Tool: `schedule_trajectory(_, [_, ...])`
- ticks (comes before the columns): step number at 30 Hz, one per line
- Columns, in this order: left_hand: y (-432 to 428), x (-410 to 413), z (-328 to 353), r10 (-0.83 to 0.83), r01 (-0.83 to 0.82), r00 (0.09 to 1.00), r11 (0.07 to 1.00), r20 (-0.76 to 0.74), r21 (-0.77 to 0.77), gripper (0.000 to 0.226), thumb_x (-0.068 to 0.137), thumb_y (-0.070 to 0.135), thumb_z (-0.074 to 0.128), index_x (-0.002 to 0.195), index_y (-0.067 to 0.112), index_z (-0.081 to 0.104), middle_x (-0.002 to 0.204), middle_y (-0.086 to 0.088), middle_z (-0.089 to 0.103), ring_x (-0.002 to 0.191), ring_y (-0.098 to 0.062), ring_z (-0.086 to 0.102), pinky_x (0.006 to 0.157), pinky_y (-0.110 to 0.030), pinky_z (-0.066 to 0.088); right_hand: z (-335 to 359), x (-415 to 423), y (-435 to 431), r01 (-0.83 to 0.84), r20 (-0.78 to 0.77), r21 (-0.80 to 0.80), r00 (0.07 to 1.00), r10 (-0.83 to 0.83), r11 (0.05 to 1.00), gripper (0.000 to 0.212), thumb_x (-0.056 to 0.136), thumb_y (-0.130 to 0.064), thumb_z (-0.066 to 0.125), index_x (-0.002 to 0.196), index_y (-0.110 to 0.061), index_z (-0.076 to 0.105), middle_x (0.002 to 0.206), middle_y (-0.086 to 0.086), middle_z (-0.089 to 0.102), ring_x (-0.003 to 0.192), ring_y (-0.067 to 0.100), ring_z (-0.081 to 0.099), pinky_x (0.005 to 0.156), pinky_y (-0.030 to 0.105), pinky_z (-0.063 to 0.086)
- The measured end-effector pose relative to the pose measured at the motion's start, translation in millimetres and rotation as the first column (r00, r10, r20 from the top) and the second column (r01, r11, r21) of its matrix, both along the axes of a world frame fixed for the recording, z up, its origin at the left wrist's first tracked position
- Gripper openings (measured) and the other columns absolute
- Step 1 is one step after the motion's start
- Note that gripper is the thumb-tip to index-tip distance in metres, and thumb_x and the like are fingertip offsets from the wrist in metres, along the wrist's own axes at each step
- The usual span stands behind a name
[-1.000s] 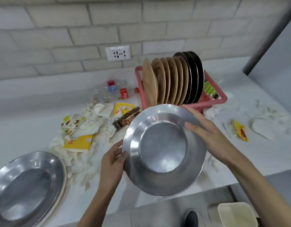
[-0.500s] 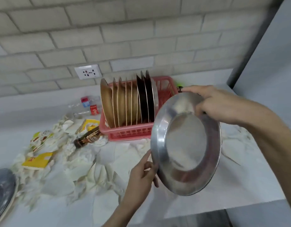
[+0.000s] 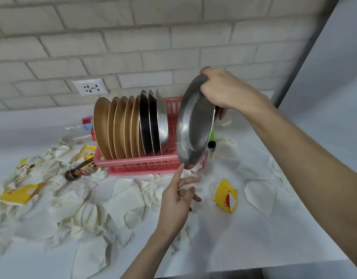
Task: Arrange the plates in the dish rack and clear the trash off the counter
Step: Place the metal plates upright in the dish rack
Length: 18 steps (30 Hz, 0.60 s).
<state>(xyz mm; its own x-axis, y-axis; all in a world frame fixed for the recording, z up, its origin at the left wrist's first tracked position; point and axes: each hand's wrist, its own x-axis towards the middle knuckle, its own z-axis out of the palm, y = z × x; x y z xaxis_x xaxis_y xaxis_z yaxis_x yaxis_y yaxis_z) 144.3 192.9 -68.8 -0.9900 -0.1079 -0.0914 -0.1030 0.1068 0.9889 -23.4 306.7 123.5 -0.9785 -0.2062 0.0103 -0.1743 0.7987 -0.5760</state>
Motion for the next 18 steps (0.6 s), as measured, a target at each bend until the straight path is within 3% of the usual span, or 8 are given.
schedule_trajectory(3, [6,-17,1,0.063,-0.063,0.998,0.998,-0.013,0.006,0.065,0.098,-0.001,0.05,0.15,0.034,0.033,0.112,0.013,0.07,0.075,-0.017,0.072,0.053,-0.023,0.049,-7,-16,-10,0.003,0.004,-0.025,1.0,-0.003,1.0,0.05,0.087,-0.002,0.035,0.135,-0.008,0.046,0.129,0.021,0.052,0.09,0.038,0.06,0.065,0.033,0.049])
schedule_trajectory(6, [5,-35,-2,0.084,-0.083,0.996,0.995,0.012,-0.053,0.067,0.098,0.006,0.054,0.151,0.037,0.028,0.107,0.026,0.068,0.079,-0.012,0.072,0.067,-0.029,0.053,-12,-32,-19,0.006,0.021,-0.007,1.0,-0.006,1.0,0.038,0.093,-0.004,0.033,0.126,-0.001,0.05,0.128,0.024,0.054,0.102,0.04,0.057,0.078,0.038,0.052])
schedule_trajectory(9, [0,-50,-4,0.112,-0.11,0.993,0.991,0.029,-0.075,0.071,0.096,0.006,0.056,0.152,0.037,0.026,0.113,0.02,0.067,0.086,-0.012,0.071,0.078,-0.037,0.053,-21,-47,-30,0.012,0.083,0.002,0.996,-0.012,1.0,0.037,0.098,-0.01,0.03,0.129,0.0,0.048,0.128,0.022,0.053,0.115,0.039,0.055,0.094,0.044,0.05])
schedule_trajectory(12, [-1,-59,-3,0.157,-0.157,0.988,0.985,-0.008,-0.067,0.066,0.098,0.002,0.05,0.152,0.033,0.031,0.112,0.015,0.069,0.087,-0.012,0.07,0.08,-0.038,0.052,-28,-59,-46,0.029,0.11,0.001,0.994,-0.029,1.0,0.032,0.095,-0.006,0.033,0.123,0.002,0.045,0.119,0.022,0.047,0.117,0.042,0.052,0.084,0.043,0.046])
schedule_trajectory(15, [-1,-63,-4,0.186,-0.188,0.981,0.981,-0.051,-0.046,0.064,0.096,-0.004,0.045,0.149,0.03,0.037,0.118,0.014,0.066,0.083,-0.01,0.069,0.073,-0.033,0.052,-31,-65,-59,0.032,0.136,0.025,0.99,-0.035,0.999,0.028,0.091,-0.003,0.037,0.118,-0.002,0.043,0.125,0.023,0.049,0.109,0.042,0.058,0.077,0.042,0.049])
schedule_trajectory(18, [-2,-67,-10,0.241,-0.243,0.969,0.97,-0.062,-0.025,0.061,0.096,0.0,0.048,0.149,0.029,0.038,0.122,0.021,0.063,0.091,-0.01,0.067,0.084,-0.042,0.056,-34,-67,-73,0.002,0.169,0.069,0.985,-0.014,0.998,0.038,0.091,-0.003,0.038,0.128,0.002,0.043,0.125,0.023,0.051,0.093,0.038,0.062,0.067,0.036,0.049])
